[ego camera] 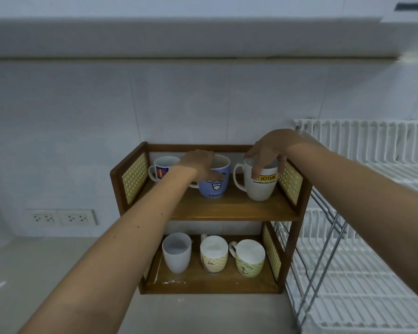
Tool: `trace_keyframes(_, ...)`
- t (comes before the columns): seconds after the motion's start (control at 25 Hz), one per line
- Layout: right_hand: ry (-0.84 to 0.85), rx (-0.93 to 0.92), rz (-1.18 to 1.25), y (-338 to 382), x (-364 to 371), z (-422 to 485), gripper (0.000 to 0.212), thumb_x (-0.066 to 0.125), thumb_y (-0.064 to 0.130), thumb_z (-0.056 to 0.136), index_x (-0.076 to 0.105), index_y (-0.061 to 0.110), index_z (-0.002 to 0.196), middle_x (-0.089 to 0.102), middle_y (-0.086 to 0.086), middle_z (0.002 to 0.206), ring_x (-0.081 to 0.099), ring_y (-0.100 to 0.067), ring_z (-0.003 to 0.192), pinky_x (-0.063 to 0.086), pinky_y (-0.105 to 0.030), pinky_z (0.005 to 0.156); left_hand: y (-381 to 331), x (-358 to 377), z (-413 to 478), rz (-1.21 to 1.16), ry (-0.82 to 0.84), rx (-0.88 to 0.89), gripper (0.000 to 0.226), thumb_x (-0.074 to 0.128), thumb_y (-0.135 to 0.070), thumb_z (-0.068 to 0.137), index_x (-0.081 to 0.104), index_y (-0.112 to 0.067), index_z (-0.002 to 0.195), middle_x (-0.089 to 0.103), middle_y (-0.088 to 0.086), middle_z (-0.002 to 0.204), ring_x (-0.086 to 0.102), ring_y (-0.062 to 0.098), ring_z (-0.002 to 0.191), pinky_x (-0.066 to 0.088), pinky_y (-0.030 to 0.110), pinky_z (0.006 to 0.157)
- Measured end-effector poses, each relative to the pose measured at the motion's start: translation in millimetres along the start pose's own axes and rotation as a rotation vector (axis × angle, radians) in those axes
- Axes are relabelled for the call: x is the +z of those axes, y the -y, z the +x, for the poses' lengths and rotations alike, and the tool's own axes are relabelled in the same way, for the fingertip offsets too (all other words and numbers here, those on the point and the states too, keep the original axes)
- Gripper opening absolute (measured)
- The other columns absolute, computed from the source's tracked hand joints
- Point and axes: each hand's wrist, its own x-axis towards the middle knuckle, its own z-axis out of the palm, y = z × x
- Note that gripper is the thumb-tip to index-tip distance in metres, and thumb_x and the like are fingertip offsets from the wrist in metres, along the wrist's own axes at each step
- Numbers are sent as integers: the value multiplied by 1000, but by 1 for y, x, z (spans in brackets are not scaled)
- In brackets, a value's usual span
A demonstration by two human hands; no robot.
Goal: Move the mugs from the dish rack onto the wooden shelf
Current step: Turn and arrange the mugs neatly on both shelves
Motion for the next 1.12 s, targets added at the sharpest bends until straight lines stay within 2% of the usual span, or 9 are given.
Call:
trace_keyframes(0.12, -54, -6, -187, 4, 8, -11, 91, 69, 52, 78, 17, 31, 150, 22, -6, 157, 39, -34, 133, 47, -40, 98, 15, -15, -8, -185, 88, -1, 88, 55, -59, 84, 17, -14, 151, 30, 11, 155, 36, 29, 137, 35, 41, 107)
trace_keyframes(0.2, -159, 17, -291, 11, 16, -18, 90, 64, 61, 77, 23, 25, 149, 37, -7, 150, 43, -31, 130, 45, -42, 99, 43, -33, -16, -144, 85, -58, 91, 52, -62, 84, 10, -18, 152, 16, 7, 160, 21, 26, 145, 24, 42, 114)
trace_keyframes(0.32, -400, -123, -120, 38, 26, -21, 76, 56, 58, 83, 31, 21, 144, 49, -7, 137, 51, -30, 119, 48, -43, 93, 78, -46, -27, 60, 181, -216, 86, 58, -59, 82, 26, -15, 148, 36, 8, 153, 41, 27, 134, 38, 39, 107)
trace_keyframes(0.44, -288, -305, 35, 68, 33, -15, 70, 46, 55, 92, 18, 27, 150, 36, -6, 152, 42, -29, 130, 40, -42, 104, 83, -29, -35, 32, 210, -245, 79, 58, -55, 85, 32, -11, 145, 44, 10, 147, 49, 26, 126, 44, 36, 101)
trace_keyframes(0.76, -315, -287, -57, 82, 47, 0, 56, 46, 45, 95, 33, 20, 144, 55, -11, 134, 54, -29, 112, 46, -42, 96, 83, -22, -38, 124, 93, -293, 69, 55, -57, 86, 50, -5, 131, 63, 14, 124, 61, 27, 105, 49, 34, 85)
trace_keyframes(0.84, -395, -241, -67, 83, 52, -6, 53, 46, 44, 94, 38, 18, 139, 53, -12, 134, 51, -32, 118, 42, -46, 101, 79, -24, -42, 90, 81, -303, 65, 55, -54, 87, 49, -5, 130, 62, 14, 124, 61, 27, 104, 49, 34, 84)
trace_keyframes(0.96, -783, -261, -25, 86, 89, -30, 54, 56, 35, 88, 43, 17, 137, 50, -13, 137, 44, -35, 126, 38, -50, 102, 63, -1, -68, -40, -264, -206, 59, 53, -46, 91, 42, -10, 136, 52, 13, 137, 52, 29, 119, 47, 39, 96)
trace_keyframes(1.04, -1157, -464, 111, 88, 140, -49, 36, 58, 26, 81, 60, 13, 115, 64, -11, 109, 58, -31, 96, 49, -42, 75, 43, 40, -107, -138, -657, -4, 46, 49, -35, 93, 49, -11, 132, 56, 12, 131, 52, 24, 118, 47, 37, 97)
trace_keyframes(1.12, -1232, -670, 224, 88, 198, -61, 18, 55, 22, 80, 66, 12, 90, 64, -6, 80, 54, -24, 71, 44, -35, 56, 28, 84, -149, -207, -780, 305, 28, 51, -23, 92, 60, -12, 116, 65, 9, 110, 57, 18, 102, 47, 30, 85)
